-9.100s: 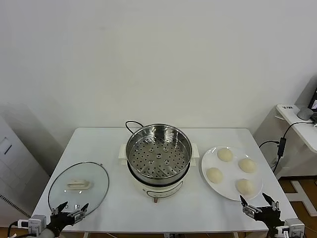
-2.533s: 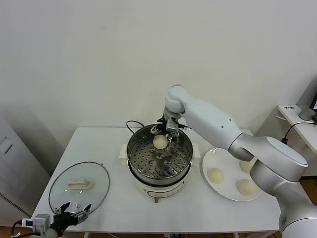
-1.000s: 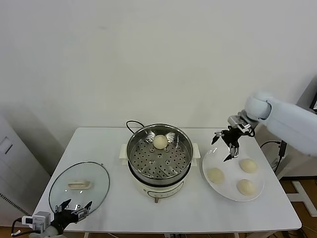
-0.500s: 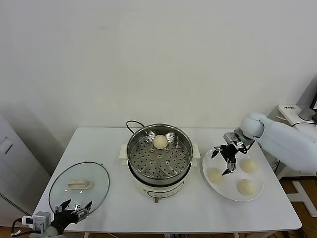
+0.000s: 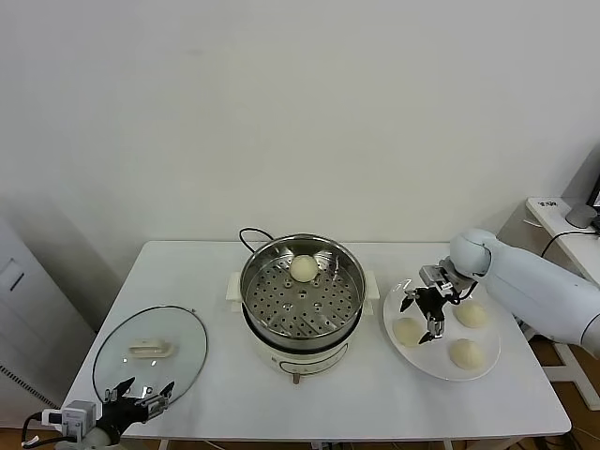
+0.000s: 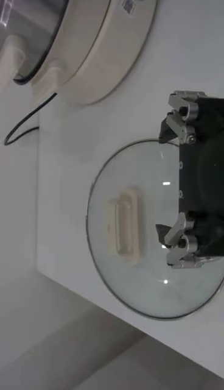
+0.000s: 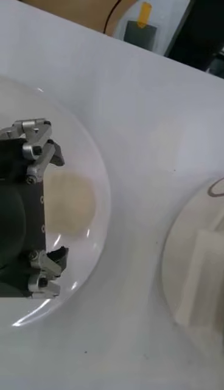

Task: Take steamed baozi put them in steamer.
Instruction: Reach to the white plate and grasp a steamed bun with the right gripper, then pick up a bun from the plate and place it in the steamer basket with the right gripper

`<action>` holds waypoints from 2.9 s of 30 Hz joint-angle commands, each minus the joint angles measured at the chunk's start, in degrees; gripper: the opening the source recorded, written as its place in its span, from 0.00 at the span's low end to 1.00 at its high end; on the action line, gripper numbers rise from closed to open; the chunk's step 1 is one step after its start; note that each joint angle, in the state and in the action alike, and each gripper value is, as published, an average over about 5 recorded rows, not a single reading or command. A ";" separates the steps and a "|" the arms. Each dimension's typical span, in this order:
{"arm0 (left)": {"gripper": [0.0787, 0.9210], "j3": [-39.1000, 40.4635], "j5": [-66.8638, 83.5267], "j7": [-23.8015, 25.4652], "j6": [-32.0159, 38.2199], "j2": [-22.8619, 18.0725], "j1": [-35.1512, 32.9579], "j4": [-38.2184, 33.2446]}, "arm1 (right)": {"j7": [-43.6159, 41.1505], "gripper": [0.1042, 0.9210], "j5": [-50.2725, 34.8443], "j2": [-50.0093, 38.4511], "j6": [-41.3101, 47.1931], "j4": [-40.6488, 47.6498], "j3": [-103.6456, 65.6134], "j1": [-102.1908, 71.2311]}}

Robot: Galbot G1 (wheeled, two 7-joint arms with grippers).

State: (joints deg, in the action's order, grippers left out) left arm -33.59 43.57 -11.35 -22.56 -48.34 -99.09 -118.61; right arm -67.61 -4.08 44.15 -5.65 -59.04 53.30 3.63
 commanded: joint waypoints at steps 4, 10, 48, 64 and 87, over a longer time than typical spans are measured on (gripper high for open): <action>0.88 -0.05 -0.01 -0.06 -0.05 0.10 0.01 0.06 | 0.71 0.73 1.41 0.88 0.09 1.36 -3.14 -3.19; 0.88 -0.05 -0.02 -0.12 -0.09 0.06 0.00 0.00 | 0.57 0.54 1.08 0.64 0.23 1.00 -3.16 -2.81; 0.88 -0.18 -0.35 -1.03 -0.67 -0.28 -0.40 -1.38 | 10.80 0.44 -45.61 4.59 26.11 -21.91 25.19 42.16; 0.88 -0.11 -0.36 -1.03 -0.65 -0.64 -0.36 -1.18 | 19.57 0.44 -45.58 19.54 31.69 -15.62 23.56 31.67; 0.88 0.21 -0.23 -0.92 -0.45 -0.69 -0.11 -0.59 | 23.71 0.44 -39.59 24.96 34.74 -12.60 23.06 24.50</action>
State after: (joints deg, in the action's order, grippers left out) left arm -33.40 43.31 -12.30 -23.02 -49.01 -99.20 -119.23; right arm -45.13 -45.05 67.43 28.33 -72.30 76.41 30.26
